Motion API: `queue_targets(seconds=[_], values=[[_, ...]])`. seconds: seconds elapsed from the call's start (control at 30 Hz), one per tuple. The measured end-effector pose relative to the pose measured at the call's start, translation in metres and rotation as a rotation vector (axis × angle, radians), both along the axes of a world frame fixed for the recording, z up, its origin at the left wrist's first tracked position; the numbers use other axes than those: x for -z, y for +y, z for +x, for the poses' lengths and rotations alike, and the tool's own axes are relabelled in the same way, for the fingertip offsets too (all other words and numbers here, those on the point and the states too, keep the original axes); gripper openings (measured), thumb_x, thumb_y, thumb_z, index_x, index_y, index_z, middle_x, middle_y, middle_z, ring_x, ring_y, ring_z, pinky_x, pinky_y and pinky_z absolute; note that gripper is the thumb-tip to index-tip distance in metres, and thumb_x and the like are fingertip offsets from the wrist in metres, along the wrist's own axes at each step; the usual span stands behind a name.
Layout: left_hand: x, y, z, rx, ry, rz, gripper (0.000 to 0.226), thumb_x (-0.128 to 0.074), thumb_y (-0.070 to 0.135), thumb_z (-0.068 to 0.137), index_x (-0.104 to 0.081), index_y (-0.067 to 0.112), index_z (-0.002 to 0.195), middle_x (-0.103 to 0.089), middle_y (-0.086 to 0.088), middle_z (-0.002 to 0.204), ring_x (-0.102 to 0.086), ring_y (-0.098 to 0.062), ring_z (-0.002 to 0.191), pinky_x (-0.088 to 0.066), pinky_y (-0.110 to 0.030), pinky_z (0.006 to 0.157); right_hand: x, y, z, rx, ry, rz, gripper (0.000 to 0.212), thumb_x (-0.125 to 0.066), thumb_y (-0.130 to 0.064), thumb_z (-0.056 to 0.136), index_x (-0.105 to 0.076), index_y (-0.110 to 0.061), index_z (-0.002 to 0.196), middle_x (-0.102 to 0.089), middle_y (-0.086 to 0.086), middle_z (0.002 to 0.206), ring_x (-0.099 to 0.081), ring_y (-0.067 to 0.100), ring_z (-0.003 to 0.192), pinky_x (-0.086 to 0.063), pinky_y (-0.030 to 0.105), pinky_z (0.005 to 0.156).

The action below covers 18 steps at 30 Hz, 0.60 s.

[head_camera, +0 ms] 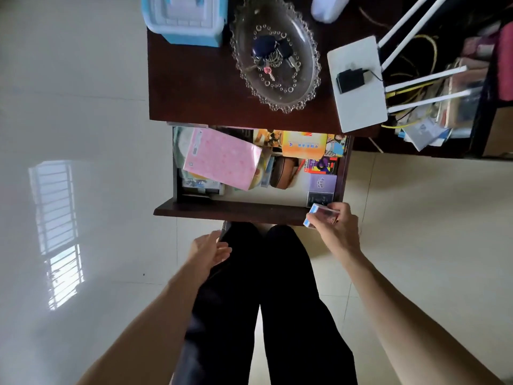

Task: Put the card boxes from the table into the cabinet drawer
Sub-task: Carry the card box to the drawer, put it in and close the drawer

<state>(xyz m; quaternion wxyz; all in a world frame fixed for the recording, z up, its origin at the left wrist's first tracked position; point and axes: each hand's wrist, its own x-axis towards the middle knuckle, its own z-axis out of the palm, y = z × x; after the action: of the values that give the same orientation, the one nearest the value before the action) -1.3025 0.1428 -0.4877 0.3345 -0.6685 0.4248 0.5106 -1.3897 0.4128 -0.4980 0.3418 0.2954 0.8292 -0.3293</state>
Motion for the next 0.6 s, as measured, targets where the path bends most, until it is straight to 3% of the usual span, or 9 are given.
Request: queue_targets(seconds=[0.1, 0.17, 0.23, 0.3, 0.43, 0.6], values=[[0.049, -0.004, -0.011, -0.091, 0.009, -0.007, 0.028, -0.059, 0.031, 0.097, -0.058, 0.005, 0.107, -0.068, -0.018, 0.091, -0.067, -0.025, 0.071, -0.059, -0.030, 0.058, 0.051, -0.002, -0.003, -0.064, 0.015, 0.044, 0.056, -0.084, -0.038, 0.074, -0.056, -0.017, 0.117, -0.063, 0.012, 0.118, -0.060, 0.026, 0.107, -0.051, 0.027, 0.070], [0.074, -0.006, -0.014, -0.116, 0.009, -0.010, 0.032, -0.058, 0.035, 0.096, -0.061, 0.006, 0.108, -0.071, -0.019, 0.096, -0.068, -0.026, 0.074, -0.056, -0.031, 0.062, 0.075, -0.005, -0.005, -0.101, -0.007, 0.080, 0.059, -0.084, -0.038, 0.074, -0.053, -0.018, 0.120, -0.055, 0.015, 0.121, -0.055, 0.024, 0.104, -0.050, 0.026, 0.065], [0.092, -0.004, -0.014, -0.119, 0.001, -0.039, 0.036, -0.057, 0.036, 0.097, -0.062, 0.002, 0.109, -0.072, -0.023, 0.099, -0.068, -0.026, 0.074, -0.056, -0.029, 0.062, 0.091, -0.008, -0.006, -0.162, -0.036, 0.144, 0.061, -0.084, -0.038, 0.074, -0.051, -0.017, 0.121, -0.048, 0.016, 0.123, -0.057, 0.028, 0.100, -0.056, 0.033, 0.069], [0.105, -0.001, -0.011, -0.136, -0.001, -0.077, 0.039, -0.057, 0.033, 0.098, -0.061, -0.003, 0.110, -0.073, -0.024, 0.091, -0.070, -0.025, 0.070, -0.059, -0.027, 0.056, 0.102, -0.009, -0.005, -0.207, -0.052, 0.205, 0.061, -0.084, -0.037, 0.074, -0.050, -0.017, 0.121, -0.044, 0.016, 0.125, -0.061, 0.033, 0.099, -0.059, 0.042, 0.077], [0.114, -0.002, -0.006, -0.132, 0.014, -0.083, 0.040, -0.056, 0.033, 0.098, -0.059, -0.006, 0.107, -0.074, -0.010, 0.058, -0.072, -0.019, 0.060, -0.057, -0.022, 0.047, 0.117, -0.006, -0.003, -0.277, -0.075, 0.266, 0.059, -0.081, -0.035, 0.075, -0.050, -0.015, 0.121, -0.043, 0.016, 0.125, -0.064, 0.039, 0.097, -0.058, 0.043, 0.079], [0.115, -0.007, -0.008, -0.115, 0.011, -0.066, 0.038, -0.058, 0.031, 0.098, -0.058, -0.005, 0.111, -0.075, -0.011, 0.065, -0.074, -0.016, 0.056, -0.056, -0.021, 0.046, 0.134, -0.002, -0.005, -0.446, -0.068, 0.426, 0.059, -0.078, -0.047, 0.077, -0.052, -0.014, 0.119, -0.045, 0.018, 0.126, -0.057, 0.038, 0.110, -0.055, 0.047, 0.088]])
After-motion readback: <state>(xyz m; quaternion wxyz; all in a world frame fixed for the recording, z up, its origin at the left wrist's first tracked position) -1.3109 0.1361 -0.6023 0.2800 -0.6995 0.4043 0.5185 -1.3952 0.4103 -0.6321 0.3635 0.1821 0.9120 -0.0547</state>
